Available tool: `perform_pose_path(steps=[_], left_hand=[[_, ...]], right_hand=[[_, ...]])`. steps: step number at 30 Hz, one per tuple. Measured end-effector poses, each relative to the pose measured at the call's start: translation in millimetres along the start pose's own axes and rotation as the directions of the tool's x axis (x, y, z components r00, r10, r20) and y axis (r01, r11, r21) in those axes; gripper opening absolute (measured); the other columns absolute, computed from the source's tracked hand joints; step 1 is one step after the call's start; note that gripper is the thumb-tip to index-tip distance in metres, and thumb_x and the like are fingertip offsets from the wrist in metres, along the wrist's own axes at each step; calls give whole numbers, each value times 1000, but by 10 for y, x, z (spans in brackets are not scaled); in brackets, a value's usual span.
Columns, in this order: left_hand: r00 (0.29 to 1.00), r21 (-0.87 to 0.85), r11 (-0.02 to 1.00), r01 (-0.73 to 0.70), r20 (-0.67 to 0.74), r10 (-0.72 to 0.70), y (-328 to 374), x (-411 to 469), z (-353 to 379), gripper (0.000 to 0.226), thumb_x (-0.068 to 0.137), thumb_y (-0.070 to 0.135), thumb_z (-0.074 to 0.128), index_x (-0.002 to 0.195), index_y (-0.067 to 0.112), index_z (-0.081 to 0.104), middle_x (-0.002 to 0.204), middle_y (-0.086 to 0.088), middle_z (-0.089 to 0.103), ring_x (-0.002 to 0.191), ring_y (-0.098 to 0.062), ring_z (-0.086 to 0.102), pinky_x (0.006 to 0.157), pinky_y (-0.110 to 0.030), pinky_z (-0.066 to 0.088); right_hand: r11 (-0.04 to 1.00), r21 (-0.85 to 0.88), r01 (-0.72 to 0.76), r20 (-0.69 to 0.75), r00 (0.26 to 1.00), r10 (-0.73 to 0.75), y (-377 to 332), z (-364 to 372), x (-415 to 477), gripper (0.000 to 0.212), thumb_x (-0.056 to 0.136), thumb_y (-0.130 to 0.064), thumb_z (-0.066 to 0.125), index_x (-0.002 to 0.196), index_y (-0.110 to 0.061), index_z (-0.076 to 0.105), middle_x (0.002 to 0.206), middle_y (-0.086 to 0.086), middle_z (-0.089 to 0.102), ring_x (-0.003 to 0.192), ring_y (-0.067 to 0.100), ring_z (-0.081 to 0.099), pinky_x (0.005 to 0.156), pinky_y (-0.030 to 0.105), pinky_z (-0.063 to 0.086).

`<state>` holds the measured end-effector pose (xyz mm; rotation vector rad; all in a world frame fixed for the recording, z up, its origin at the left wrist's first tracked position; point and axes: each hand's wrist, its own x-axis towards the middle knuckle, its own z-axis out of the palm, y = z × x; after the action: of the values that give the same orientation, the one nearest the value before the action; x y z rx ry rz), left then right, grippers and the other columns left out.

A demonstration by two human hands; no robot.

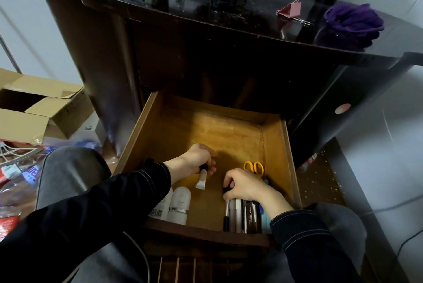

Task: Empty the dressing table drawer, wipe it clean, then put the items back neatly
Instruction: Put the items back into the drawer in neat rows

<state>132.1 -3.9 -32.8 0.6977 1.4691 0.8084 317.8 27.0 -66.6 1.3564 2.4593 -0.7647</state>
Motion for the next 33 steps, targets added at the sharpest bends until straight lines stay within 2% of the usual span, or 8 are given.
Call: perform_pose_path(steps=[9, 13, 15, 19, 21, 23, 26, 33], left_hand=[[1000, 4, 1000, 7, 19, -7, 3, 6, -15, 45, 92, -21, 38, 133, -3, 48, 112, -26, 54, 90, -37, 64, 83, -45, 56], [999, 114, 993, -8, 37, 3, -12, 1, -22, 41, 95, -14, 49, 133, 2, 48, 116, -25, 63, 99, -36, 70, 84, -42, 57], [998, 156, 988, -19, 65, 9, -48, 9, -11, 33, 96, -7, 54, 127, 5, 49, 110, -23, 69, 97, -33, 71, 83, -42, 59], [997, 224, 974, -39, 71, 23, -124, 48, 47, 12, 98, 2, 56, 95, 13, 53, 102, -17, 74, 100, -32, 72, 90, -50, 58], [996, 294, 953, -73, 67, 56, -166, 69, 67, 4, 99, 6, 57, 95, 9, 57, 101, -16, 73, 94, -27, 72, 80, -42, 62], [992, 372, 921, -119, 74, 99, -206, 69, 82, 11, 98, 10, 62, 104, 0, 64, 95, -13, 69, 82, -21, 70, 65, -31, 61], [985, 416, 894, -167, 112, 131, -271, 67, 120, 8, 95, 11, 67, 98, 4, 68, 95, -10, 65, 84, -21, 70, 62, -29, 61], [968, 581, 778, -238, 206, 143, -376, 102, 172, 18, 92, 13, 71, 107, 4, 66, 87, -9, 66, 58, -14, 66, 61, -33, 62]], right_hand=[[1000, -9, 29, 34, 999, -29, 1, -7, -40, 36, 74, -42, 84, 102, -27, 67, 93, -14, 58, 85, 10, 61, 70, 35, 54], [990, 135, -42, -11, 999, 44, 33, -49, -49, 26, 84, -50, 72, 95, -28, 68, 89, -8, 68, 82, 12, 66, 71, 39, 56], [986, 155, -68, -69, 994, 79, 51, -63, -53, 21, 91, -49, 64, 92, -29, 67, 85, -5, 71, 80, 15, 68, 73, 42, 57], [990, 133, -55, -52, 997, 62, 47, -54, -64, 19, 96, -43, 59, 90, -28, 67, 85, -2, 71, 81, 17, 67, 72, 43, 56], [990, 134, -52, -55, 997, 60, 54, -50, -51, 20, 97, -42, 58, 89, -26, 67, 85, 0, 70, 79, 19, 66, 66, 40, 53], [990, 130, -56, -72, 995, 65, 71, -44, -38, 22, 97, -41, 57, 84, -24, 65, 77, 2, 66, 70, 19, 62, 59, 37, 45], [990, 121, -70, -72, 994, 79, 94, -23, -24, 24, 96, -40, 58, 81, -22, 64, 72, 2, 61, 64, 18, 57, 57, 36, 41], [987, 134, -89, -43, 994, 96, 113, -13, -8, 21, 94, -37, 58, 77, -24, 63, 79, 4, 65, 69, 20, 59, 56, 33, 41]])
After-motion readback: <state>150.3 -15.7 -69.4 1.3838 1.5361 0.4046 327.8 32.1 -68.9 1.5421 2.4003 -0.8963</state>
